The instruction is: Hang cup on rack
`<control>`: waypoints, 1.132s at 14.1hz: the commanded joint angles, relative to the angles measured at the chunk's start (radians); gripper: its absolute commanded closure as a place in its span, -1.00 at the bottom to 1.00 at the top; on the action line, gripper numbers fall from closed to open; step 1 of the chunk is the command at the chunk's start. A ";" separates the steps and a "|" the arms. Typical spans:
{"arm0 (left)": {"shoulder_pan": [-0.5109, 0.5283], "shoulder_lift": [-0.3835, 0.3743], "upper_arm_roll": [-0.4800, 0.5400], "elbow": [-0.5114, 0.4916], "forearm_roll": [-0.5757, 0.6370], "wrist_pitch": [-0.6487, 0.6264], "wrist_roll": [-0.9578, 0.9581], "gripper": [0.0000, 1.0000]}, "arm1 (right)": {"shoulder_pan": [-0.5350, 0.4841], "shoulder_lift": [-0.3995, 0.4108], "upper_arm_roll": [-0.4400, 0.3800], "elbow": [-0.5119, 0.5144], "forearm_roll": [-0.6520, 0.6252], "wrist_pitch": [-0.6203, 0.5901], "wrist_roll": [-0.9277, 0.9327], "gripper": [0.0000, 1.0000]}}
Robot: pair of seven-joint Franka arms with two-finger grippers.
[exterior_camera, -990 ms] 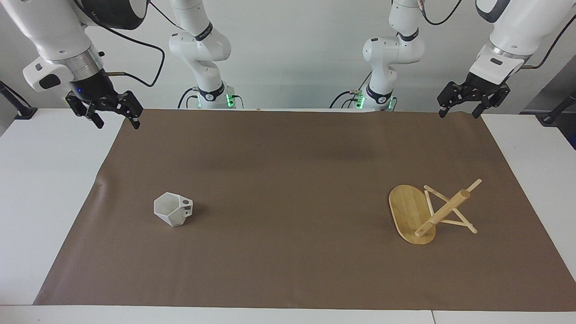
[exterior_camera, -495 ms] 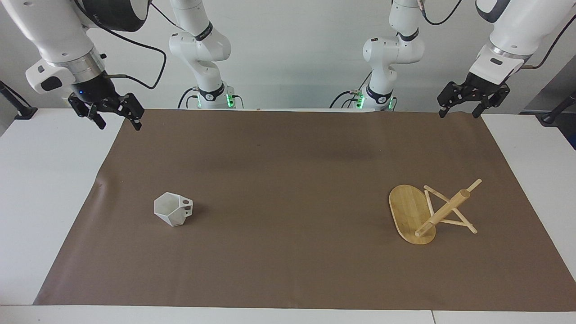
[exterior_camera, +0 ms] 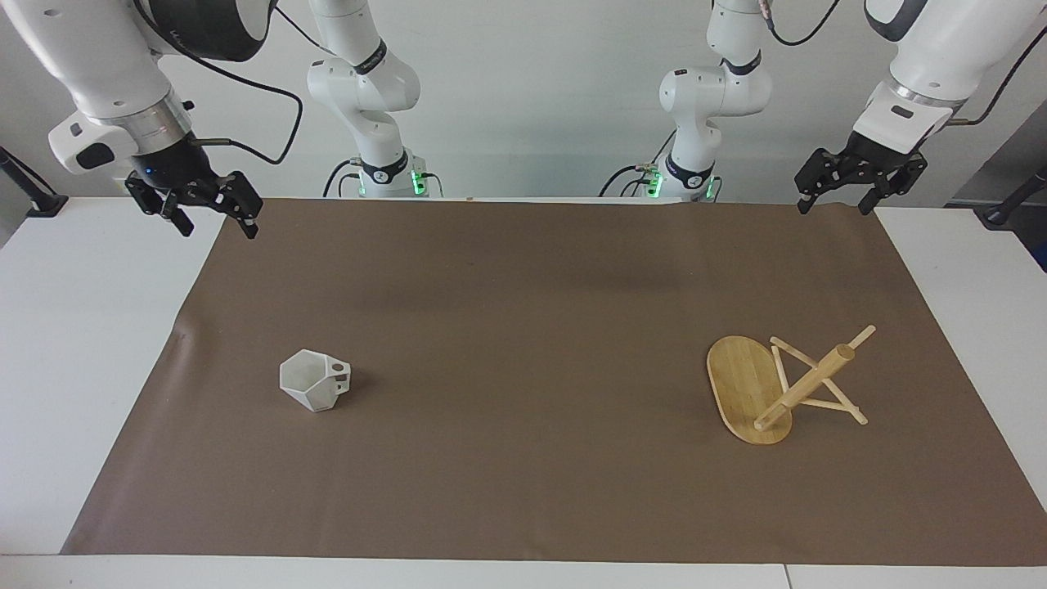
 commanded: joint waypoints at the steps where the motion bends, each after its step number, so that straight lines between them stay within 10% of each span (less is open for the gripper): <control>1: 0.005 -0.012 -0.003 -0.006 0.009 -0.013 0.009 -1.00 | -0.008 -0.013 0.006 -0.022 -0.014 0.028 0.013 -1.00; 6: 0.005 -0.010 -0.003 -0.006 0.009 -0.013 0.009 -1.00 | -0.008 -0.016 0.009 -0.040 0.015 0.032 0.000 -1.00; 11: 0.005 -0.010 -0.003 -0.006 0.009 -0.013 0.009 -1.00 | -0.007 -0.074 0.009 -0.285 0.024 0.296 -0.060 -1.00; 16: 0.005 -0.010 -0.003 -0.006 0.009 -0.013 0.009 -1.00 | -0.008 0.047 0.009 -0.362 0.024 0.509 -0.060 -1.00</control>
